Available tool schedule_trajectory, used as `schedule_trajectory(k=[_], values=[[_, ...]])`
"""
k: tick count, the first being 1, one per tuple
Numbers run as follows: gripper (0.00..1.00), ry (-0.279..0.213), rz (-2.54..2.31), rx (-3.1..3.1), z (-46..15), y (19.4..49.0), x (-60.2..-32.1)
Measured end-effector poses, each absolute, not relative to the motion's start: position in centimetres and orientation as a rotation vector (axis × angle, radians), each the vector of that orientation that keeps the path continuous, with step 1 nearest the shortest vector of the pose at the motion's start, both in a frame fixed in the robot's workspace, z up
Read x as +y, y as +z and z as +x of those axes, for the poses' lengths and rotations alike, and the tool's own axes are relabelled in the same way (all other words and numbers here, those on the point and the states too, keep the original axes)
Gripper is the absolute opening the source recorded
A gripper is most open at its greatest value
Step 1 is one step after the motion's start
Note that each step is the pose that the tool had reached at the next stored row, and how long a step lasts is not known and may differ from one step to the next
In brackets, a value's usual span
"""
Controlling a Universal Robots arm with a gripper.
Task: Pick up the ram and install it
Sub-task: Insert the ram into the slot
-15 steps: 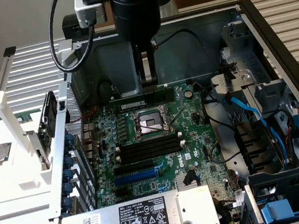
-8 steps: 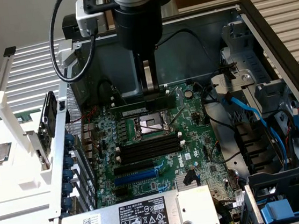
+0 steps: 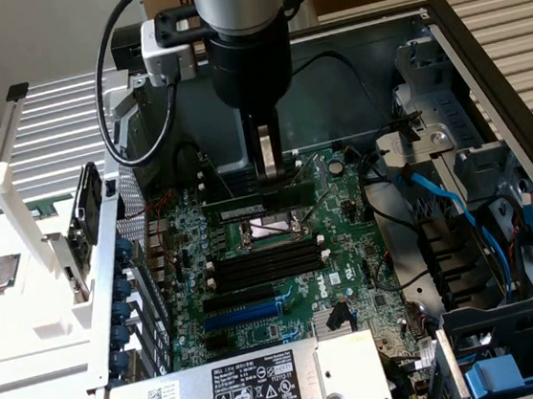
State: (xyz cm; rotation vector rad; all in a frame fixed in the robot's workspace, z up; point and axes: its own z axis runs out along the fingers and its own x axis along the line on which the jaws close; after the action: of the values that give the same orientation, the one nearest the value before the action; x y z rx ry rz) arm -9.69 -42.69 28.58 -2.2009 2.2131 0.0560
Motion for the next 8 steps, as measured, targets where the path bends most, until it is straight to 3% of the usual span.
schedule_trajectory(k=[8], values=[[0.13,0.037,-2.210,2.220,-9.69,27.64,-42.70]])
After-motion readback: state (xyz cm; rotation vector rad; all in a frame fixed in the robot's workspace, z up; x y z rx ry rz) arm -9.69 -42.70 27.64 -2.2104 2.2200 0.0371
